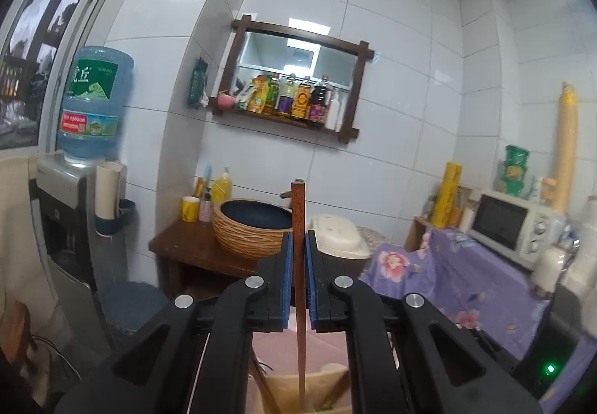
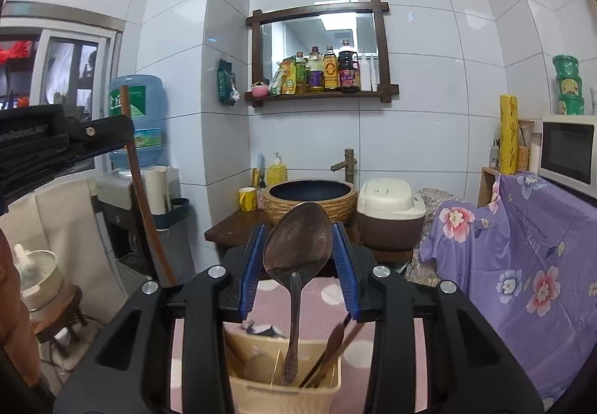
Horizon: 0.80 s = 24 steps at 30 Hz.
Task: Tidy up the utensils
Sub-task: 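Lower the spoon and chopstick into the holder and open both tools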
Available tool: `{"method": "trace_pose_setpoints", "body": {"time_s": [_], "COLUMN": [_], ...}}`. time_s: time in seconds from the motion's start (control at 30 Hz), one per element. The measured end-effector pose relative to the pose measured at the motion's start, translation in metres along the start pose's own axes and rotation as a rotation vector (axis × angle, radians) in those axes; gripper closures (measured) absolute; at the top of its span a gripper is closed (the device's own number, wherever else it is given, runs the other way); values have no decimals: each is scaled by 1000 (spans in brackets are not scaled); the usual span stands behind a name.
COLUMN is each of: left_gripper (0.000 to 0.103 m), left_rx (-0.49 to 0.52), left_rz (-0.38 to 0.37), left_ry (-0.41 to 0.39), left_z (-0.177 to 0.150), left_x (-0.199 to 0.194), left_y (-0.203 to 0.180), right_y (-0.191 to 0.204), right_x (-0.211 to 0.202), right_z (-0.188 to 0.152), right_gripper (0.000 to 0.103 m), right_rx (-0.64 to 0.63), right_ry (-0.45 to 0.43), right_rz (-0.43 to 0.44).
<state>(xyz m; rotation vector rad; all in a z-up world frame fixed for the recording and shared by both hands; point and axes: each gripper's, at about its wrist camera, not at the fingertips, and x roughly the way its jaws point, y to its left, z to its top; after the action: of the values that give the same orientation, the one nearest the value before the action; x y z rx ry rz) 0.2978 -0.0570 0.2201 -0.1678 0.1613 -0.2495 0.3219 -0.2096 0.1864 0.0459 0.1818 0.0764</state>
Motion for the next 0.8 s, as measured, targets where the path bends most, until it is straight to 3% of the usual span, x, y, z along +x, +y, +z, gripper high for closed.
{"method": "trace_pose_setpoints", "body": {"time_s": [0.17, 0.4, 0.67, 0.8], "left_gripper": [95, 95, 96, 95], "left_rx": [-16, -18, -2, -11], "left_rz": [21, 16, 17, 6], "left_ry": [71, 159, 226, 211], "left_z": [-42, -103, -136, -129], "left_x": [32, 40, 46, 32], "left_y": [11, 22, 25, 28], "right_y": [2, 9, 14, 10], "right_x": [32, 39, 38, 27], "right_z": [-37, -99, -129, -130], "right_gripper": [66, 66, 66, 48], "right_rx": [-13, -77, -131, -121], "right_ry": [45, 101, 138, 120], "right_rz": [-36, -52, -64, -46]}}
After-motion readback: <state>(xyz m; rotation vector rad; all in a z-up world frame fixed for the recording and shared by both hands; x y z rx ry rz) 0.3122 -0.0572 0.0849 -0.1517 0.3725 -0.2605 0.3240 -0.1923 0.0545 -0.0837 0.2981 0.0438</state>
